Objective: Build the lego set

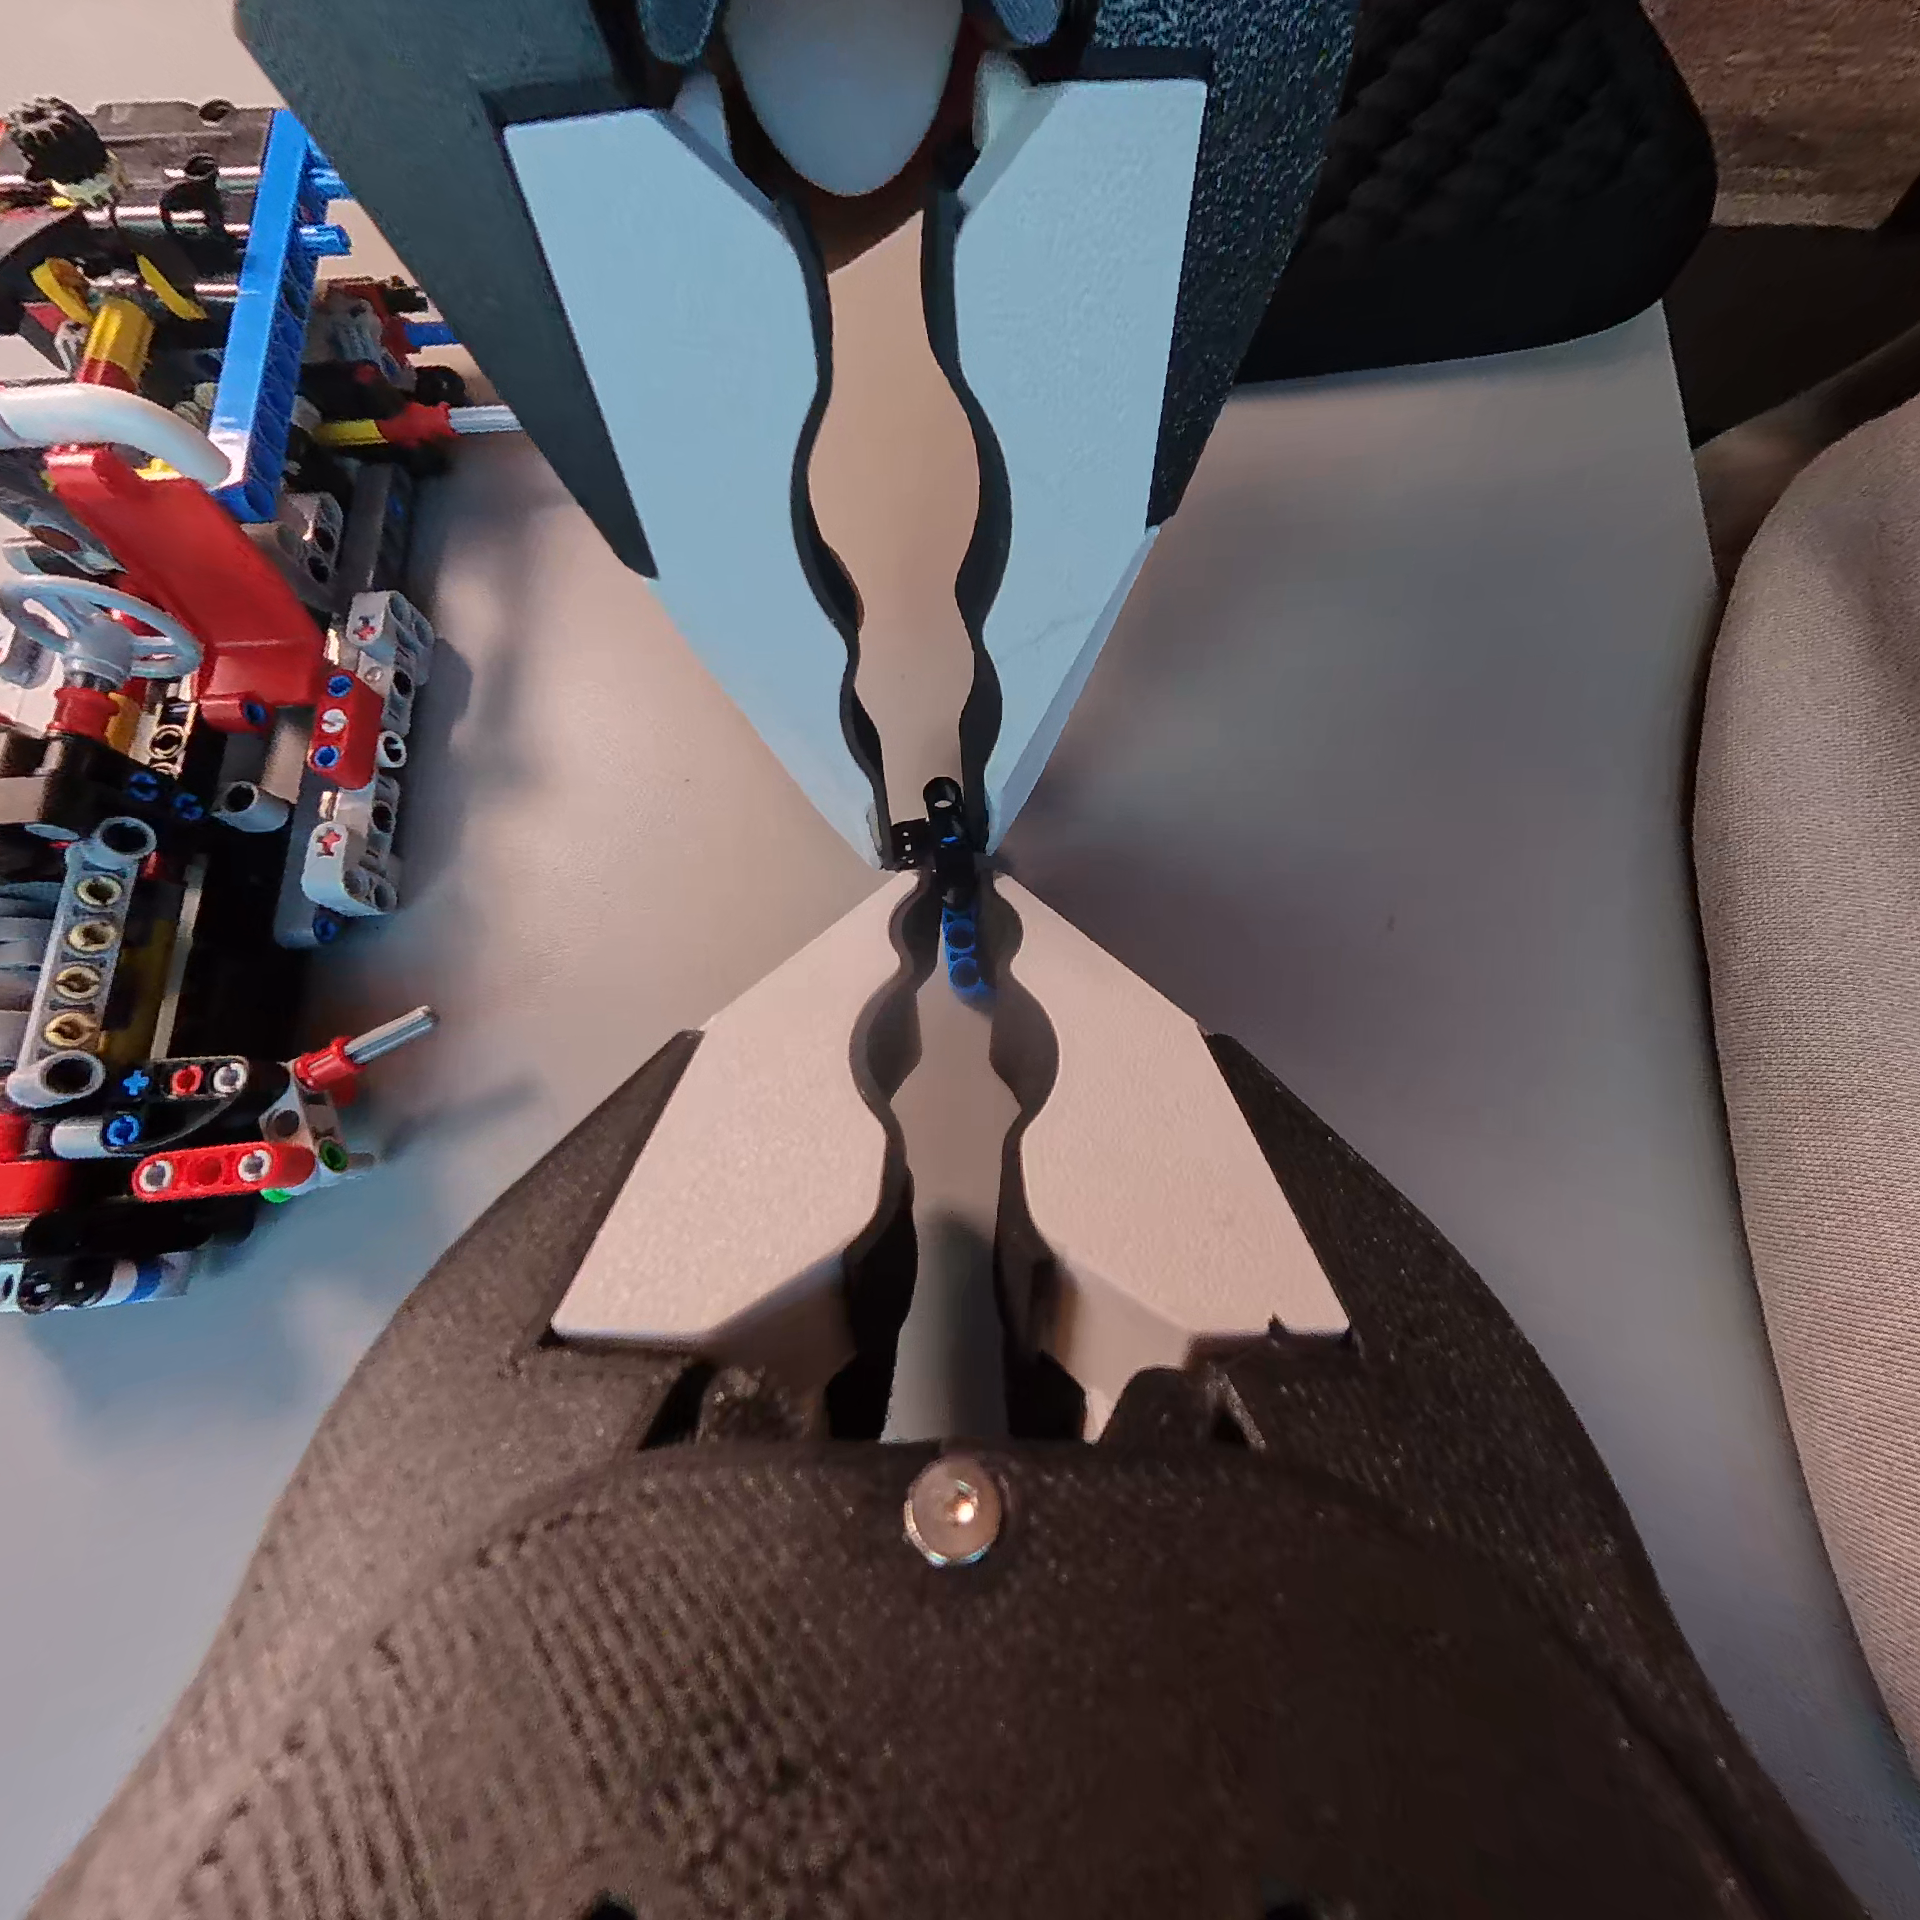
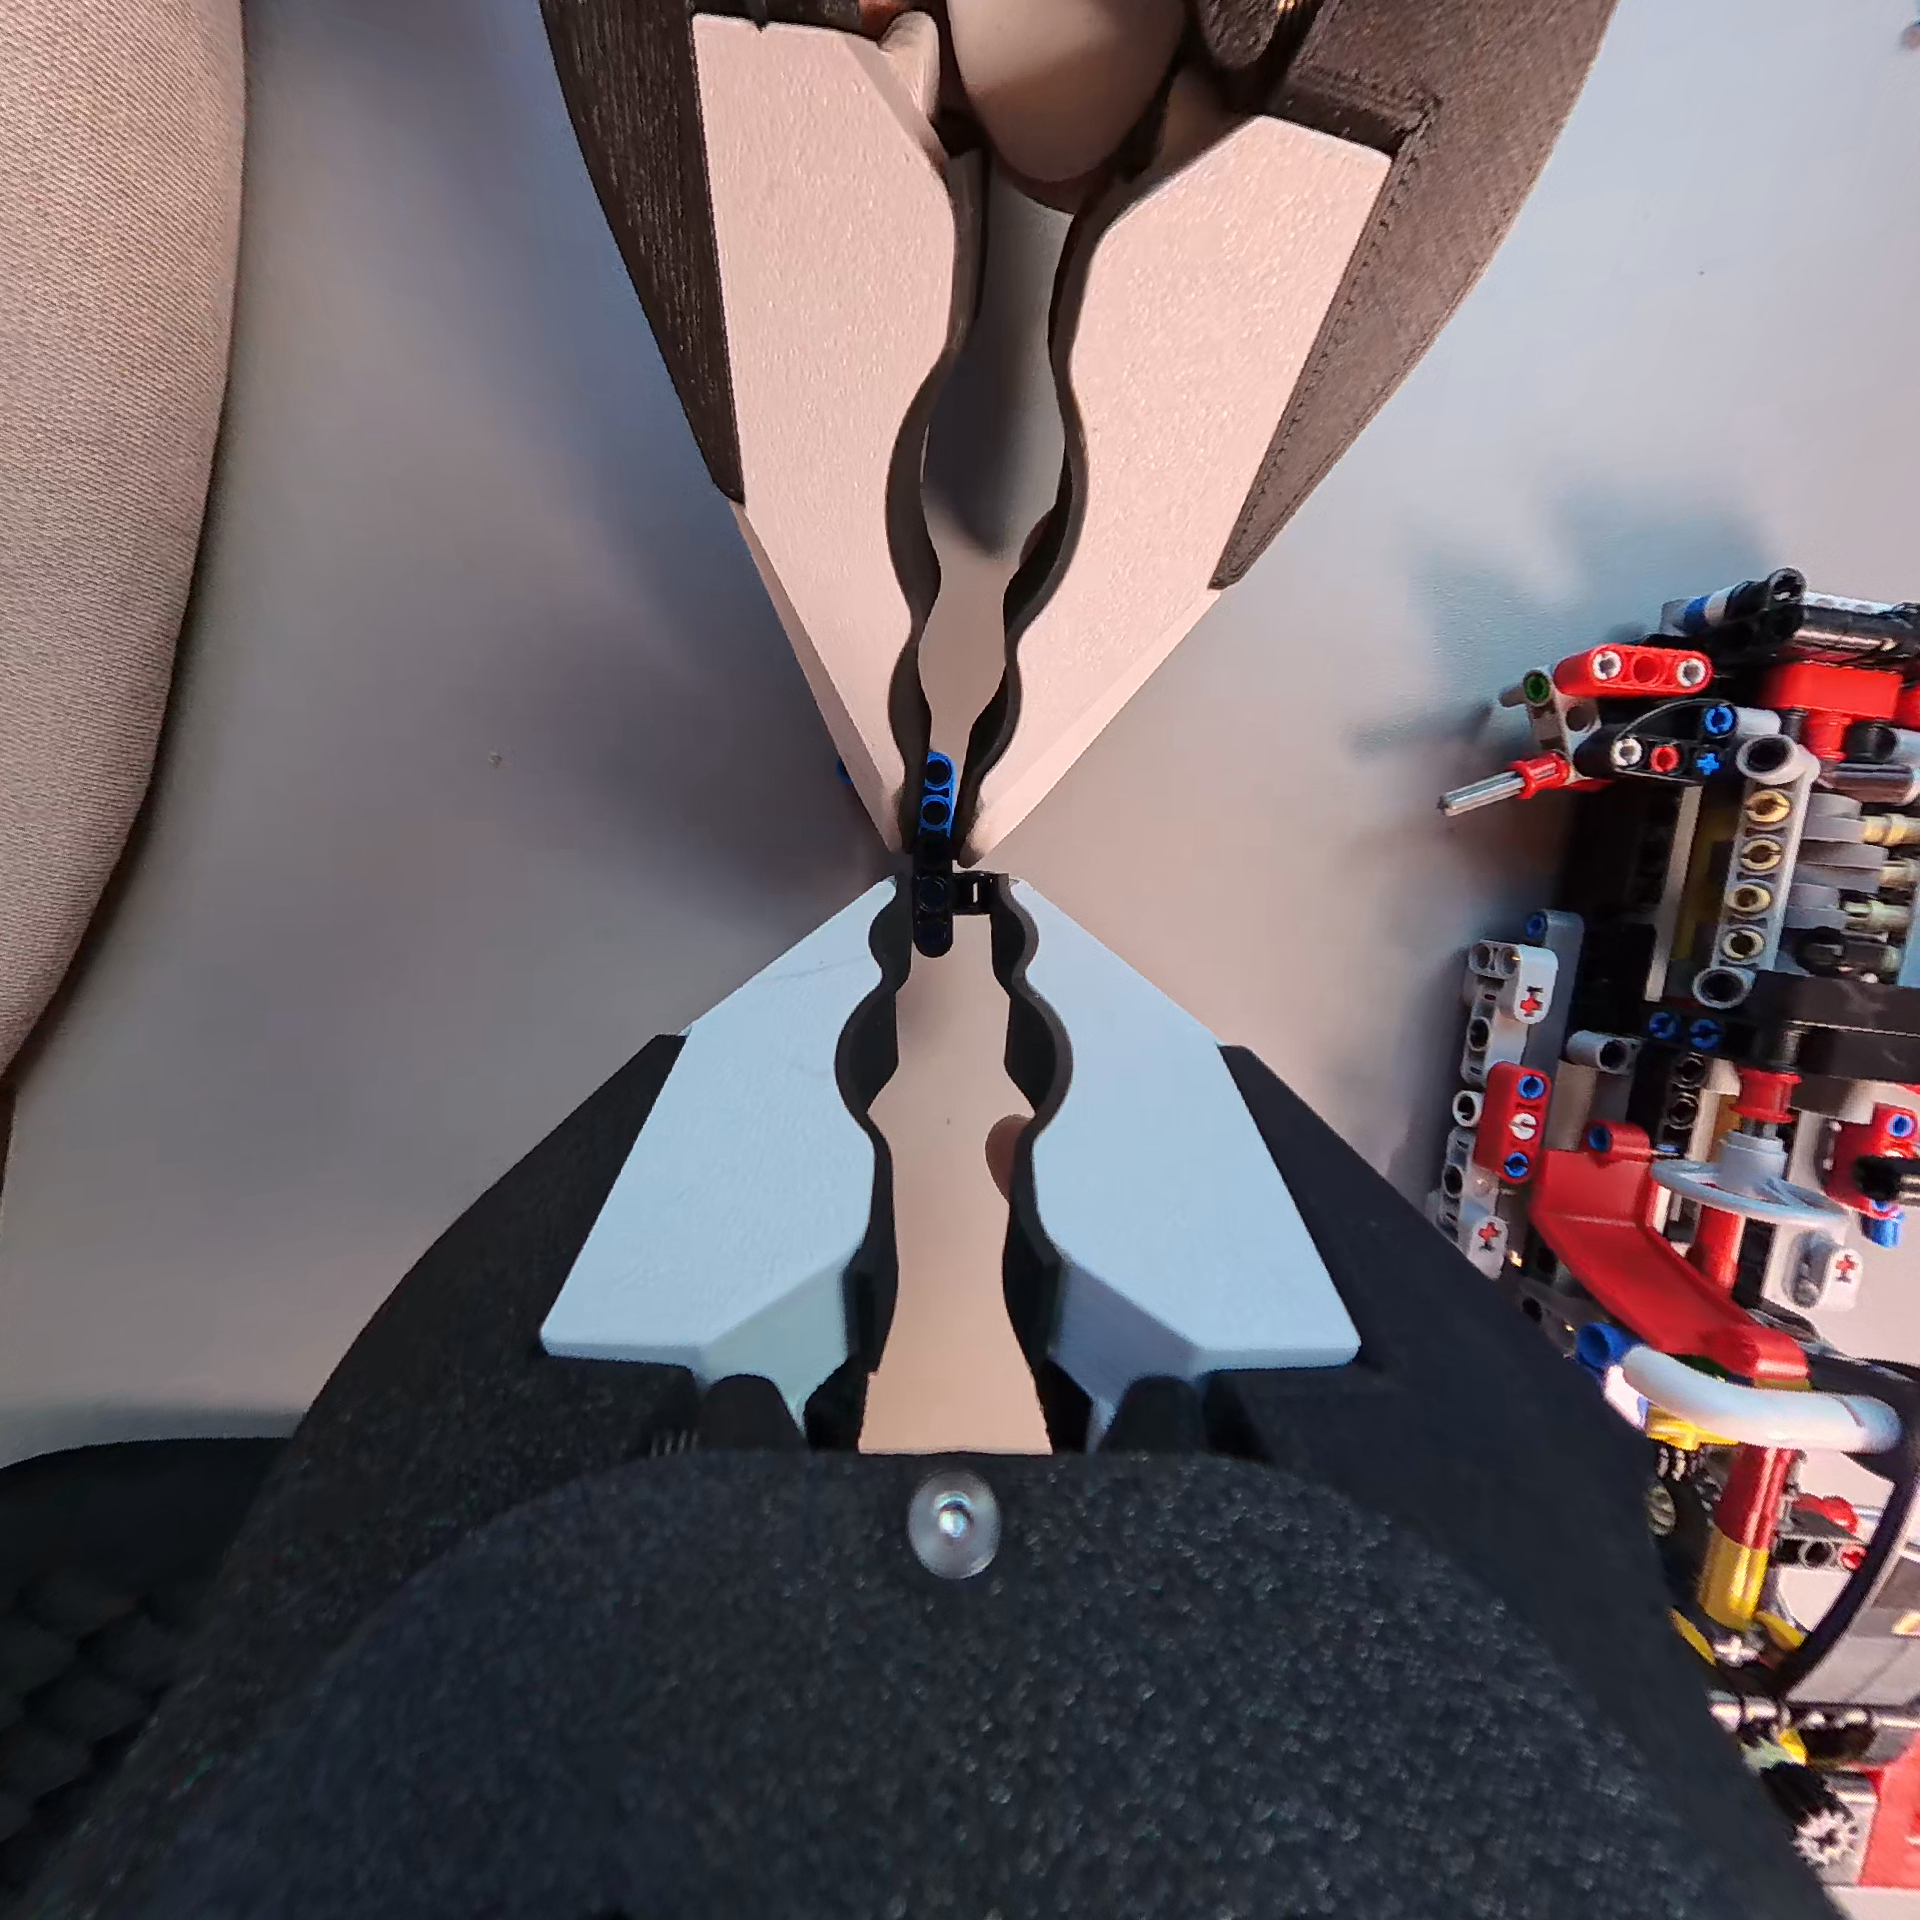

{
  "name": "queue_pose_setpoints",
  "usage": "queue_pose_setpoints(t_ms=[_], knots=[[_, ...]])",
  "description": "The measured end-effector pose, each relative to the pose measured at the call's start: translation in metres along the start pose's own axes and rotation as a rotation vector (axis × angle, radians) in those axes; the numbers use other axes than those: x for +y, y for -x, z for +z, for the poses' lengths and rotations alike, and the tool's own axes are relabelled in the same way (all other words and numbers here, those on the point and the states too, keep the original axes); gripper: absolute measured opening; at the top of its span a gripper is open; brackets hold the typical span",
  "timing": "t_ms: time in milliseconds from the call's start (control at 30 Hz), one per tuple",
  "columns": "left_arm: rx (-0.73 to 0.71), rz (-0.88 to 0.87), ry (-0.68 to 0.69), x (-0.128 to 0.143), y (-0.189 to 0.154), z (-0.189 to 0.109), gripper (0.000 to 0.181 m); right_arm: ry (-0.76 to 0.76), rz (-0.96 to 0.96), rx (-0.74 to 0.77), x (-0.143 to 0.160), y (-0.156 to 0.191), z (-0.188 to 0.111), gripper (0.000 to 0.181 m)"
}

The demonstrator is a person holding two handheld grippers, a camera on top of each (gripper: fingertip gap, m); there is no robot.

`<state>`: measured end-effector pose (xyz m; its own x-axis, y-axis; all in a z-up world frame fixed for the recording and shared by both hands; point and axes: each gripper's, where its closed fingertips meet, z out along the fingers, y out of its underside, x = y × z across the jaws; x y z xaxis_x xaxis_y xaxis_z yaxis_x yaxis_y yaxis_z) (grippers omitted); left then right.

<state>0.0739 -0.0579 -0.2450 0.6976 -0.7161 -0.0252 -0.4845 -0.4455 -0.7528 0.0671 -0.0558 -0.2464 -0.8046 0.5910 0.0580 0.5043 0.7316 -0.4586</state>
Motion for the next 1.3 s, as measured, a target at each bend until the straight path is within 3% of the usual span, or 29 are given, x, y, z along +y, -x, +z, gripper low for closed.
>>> queue_pose_setpoints(t_ms=[800, 1067, 1300], knots=[[0.043, -0.021, 0.018, 0.0027, 0.0004, -0.0018, 0.005, -0.092, 0.086, 0.111, -0.0029, -0.0018, 0.0016, 0.013], [0.053, -0.014, 0.020, 0.0022, 0.0008, -0.0015, 0.005, -0.163, 0.146, 0.049, -0.0057, -0.0009, -0.0040, 0.021], [0.061, -0.026, 0.018, 0.0021, 0.0005, -0.0013, 0.005, -0.125, 0.136, 0.020, -0.0033, -0.0013, 0.0003, 0.012]])
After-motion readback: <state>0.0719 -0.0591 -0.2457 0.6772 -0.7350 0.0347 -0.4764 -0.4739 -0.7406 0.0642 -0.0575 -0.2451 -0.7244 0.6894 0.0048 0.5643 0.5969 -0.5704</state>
